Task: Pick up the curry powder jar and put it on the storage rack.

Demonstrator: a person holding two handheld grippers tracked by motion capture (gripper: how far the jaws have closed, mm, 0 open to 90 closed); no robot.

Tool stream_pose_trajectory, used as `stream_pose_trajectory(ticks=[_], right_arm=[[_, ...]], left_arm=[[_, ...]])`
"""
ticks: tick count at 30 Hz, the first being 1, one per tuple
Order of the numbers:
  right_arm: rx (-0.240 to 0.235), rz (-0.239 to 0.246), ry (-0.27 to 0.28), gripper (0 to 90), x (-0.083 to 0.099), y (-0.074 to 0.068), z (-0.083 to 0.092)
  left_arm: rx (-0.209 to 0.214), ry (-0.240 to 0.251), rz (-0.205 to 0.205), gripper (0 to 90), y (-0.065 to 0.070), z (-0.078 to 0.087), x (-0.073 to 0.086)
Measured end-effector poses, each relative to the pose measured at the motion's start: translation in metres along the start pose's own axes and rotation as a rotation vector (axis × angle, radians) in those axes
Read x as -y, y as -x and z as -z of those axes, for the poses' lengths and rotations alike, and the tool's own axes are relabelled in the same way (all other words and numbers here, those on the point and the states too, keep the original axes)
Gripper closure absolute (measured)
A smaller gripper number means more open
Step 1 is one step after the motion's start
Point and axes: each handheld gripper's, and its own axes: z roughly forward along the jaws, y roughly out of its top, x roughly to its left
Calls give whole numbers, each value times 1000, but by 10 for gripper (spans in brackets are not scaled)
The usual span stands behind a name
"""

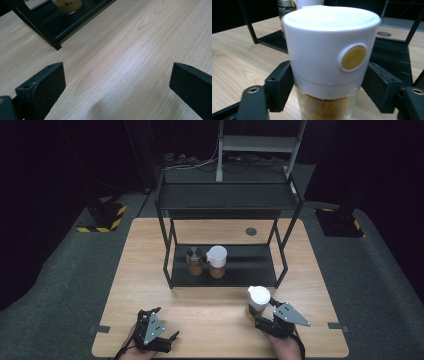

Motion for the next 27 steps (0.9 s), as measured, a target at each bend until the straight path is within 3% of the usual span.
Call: stream_pose_trajectory(ticks=[21, 27], right_arm=[[22, -7, 0, 303, -2, -4, 1], [33, -9, 23, 302, -4, -4, 5]], left_arm=[[3, 3, -1, 10, 0, 0, 0], [4, 2, -4, 10, 0, 0, 0]])
